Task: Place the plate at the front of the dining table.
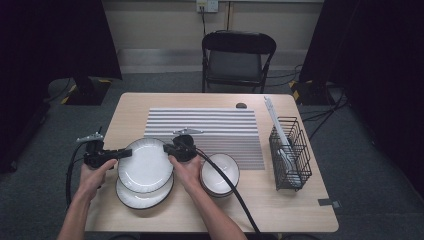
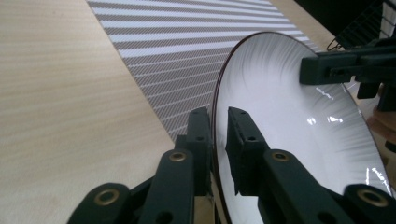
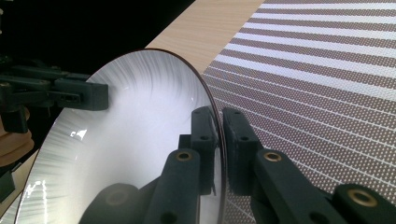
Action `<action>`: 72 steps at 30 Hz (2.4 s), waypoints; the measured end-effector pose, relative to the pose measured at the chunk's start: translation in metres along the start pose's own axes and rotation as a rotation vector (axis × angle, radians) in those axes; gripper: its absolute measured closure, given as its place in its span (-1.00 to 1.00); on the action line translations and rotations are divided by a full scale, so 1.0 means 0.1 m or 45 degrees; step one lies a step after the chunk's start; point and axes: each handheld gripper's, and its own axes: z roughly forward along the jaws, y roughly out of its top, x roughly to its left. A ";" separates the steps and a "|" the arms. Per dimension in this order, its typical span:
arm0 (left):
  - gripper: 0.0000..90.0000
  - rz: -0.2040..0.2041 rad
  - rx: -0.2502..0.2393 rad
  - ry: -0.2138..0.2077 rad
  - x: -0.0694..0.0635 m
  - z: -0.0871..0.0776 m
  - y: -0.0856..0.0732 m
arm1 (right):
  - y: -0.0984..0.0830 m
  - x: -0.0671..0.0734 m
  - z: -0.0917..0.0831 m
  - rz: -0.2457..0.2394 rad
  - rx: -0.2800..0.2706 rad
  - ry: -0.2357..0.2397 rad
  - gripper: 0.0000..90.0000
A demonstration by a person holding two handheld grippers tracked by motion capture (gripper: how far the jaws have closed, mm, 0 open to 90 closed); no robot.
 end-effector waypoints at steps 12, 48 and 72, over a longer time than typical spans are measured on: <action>0.86 0.030 -0.049 0.030 0.00 -0.01 0.13 | 0.02 0.00 0.00 0.012 -0.023 -0.014 0.86; 0.82 -0.020 -0.027 -0.007 0.03 0.01 0.03 | -0.04 -0.02 0.07 0.041 0.109 0.081 0.52; 0.79 -0.023 -0.063 -0.011 0.04 0.02 0.04 | 0.04 -0.07 -0.02 0.112 -0.013 0.116 0.85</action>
